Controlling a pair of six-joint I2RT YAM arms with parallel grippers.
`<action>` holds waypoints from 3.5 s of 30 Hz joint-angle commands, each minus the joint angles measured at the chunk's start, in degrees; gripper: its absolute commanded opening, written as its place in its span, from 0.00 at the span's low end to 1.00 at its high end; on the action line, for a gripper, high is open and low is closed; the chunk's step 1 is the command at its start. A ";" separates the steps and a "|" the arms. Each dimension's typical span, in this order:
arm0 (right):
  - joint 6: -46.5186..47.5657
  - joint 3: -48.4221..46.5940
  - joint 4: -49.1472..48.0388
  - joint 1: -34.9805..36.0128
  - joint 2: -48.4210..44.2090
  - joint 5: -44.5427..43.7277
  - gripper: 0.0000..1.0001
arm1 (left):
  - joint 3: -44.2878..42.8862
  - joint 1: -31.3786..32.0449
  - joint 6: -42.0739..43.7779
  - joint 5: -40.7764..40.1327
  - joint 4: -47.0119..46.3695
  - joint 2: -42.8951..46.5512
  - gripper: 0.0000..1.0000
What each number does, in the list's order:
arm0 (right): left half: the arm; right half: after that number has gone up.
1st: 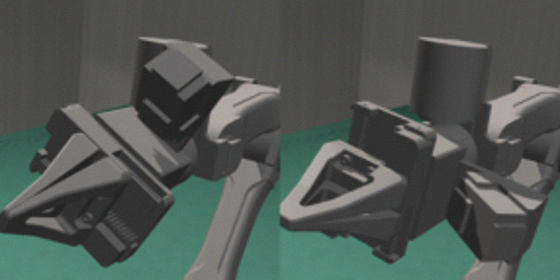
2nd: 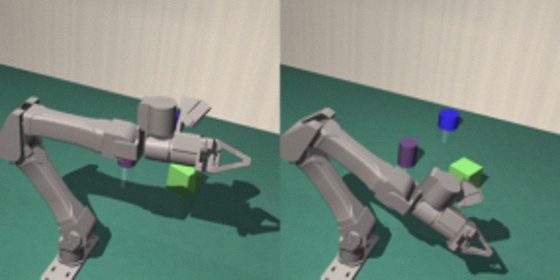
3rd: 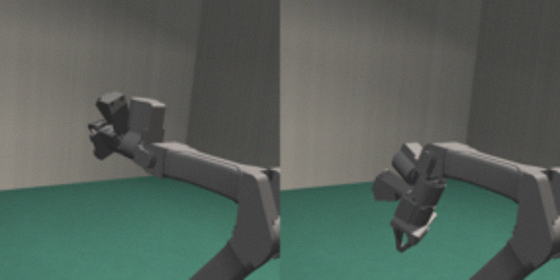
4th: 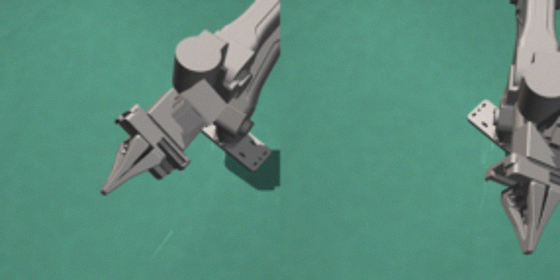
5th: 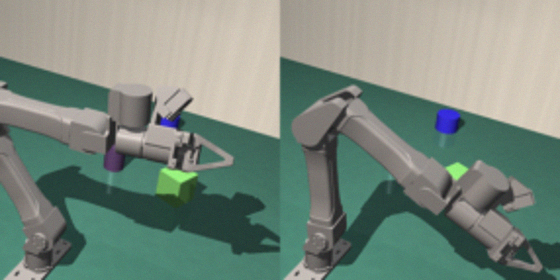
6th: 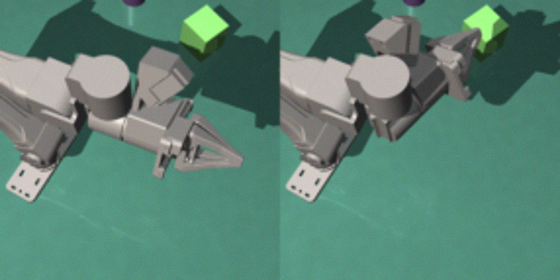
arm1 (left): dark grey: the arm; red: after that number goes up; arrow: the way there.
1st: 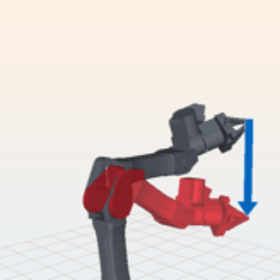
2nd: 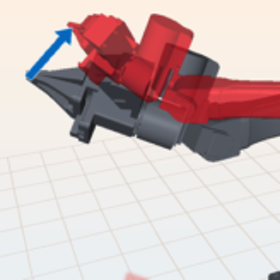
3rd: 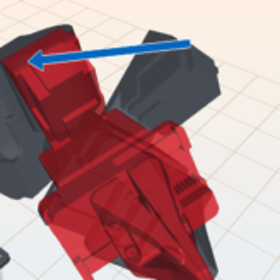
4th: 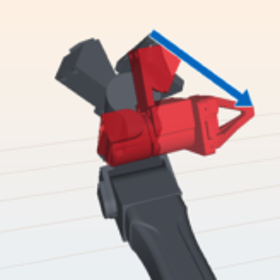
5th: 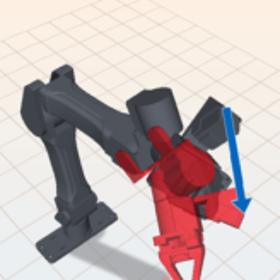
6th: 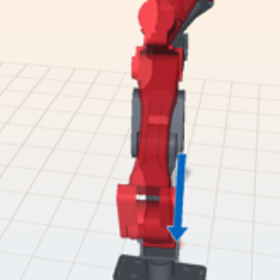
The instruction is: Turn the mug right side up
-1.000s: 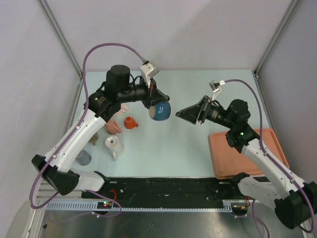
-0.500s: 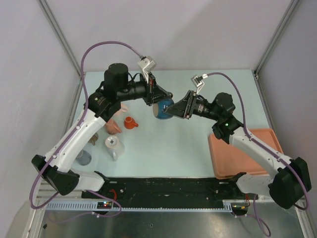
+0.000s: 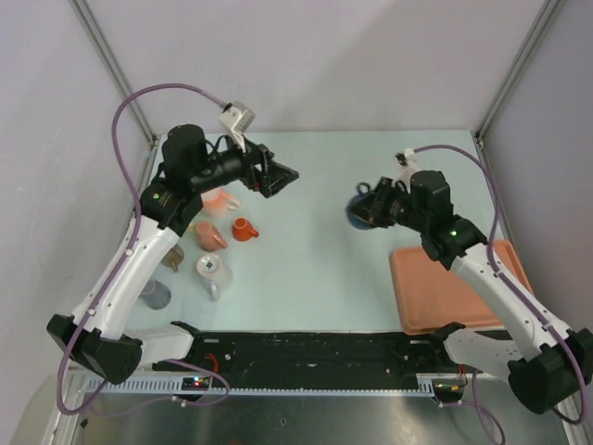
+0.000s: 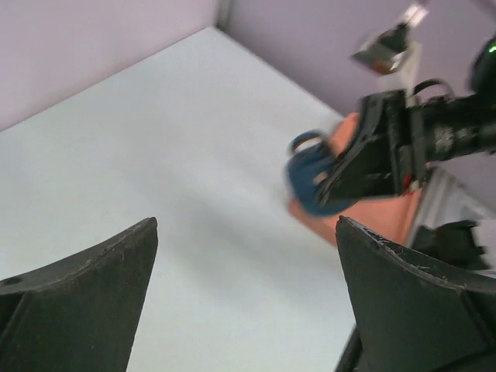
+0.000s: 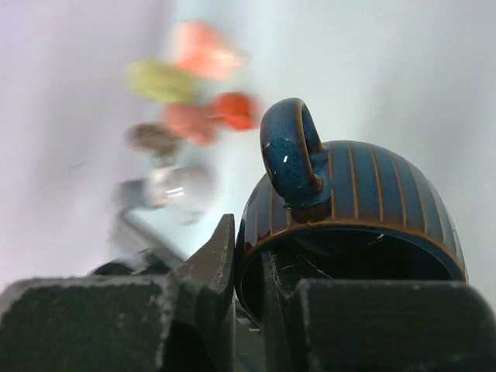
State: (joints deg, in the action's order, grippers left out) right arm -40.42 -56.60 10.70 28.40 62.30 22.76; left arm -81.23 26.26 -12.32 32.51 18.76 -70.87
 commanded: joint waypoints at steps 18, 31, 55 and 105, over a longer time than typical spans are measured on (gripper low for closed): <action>14.84 3.42 40.39 -6.98 7.95 -36.02 0.00 | 24.85 -2.63 61.17 -17.70 30.98 11.82 0.81; 14.45 13.66 25.52 -15.46 8.71 -26.44 0.01 | 40.85 1.16 95.33 -26.23 42.84 22.47 0.82; 14.11 9.01 31.23 -16.86 -4.74 -19.22 0.72 | 50.87 1.36 125.34 -39.33 41.05 19.17 0.70; 7.14 0.67 -33.47 13.50 6.16 6.01 0.98 | -8.46 2.88 32.21 7.47 23.57 1.30 0.00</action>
State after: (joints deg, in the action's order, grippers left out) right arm -32.84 -51.27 -11.68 41.08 66.76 26.20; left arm -85.10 28.40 29.12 35.70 47.57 -70.11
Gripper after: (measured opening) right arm 0.990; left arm 0.104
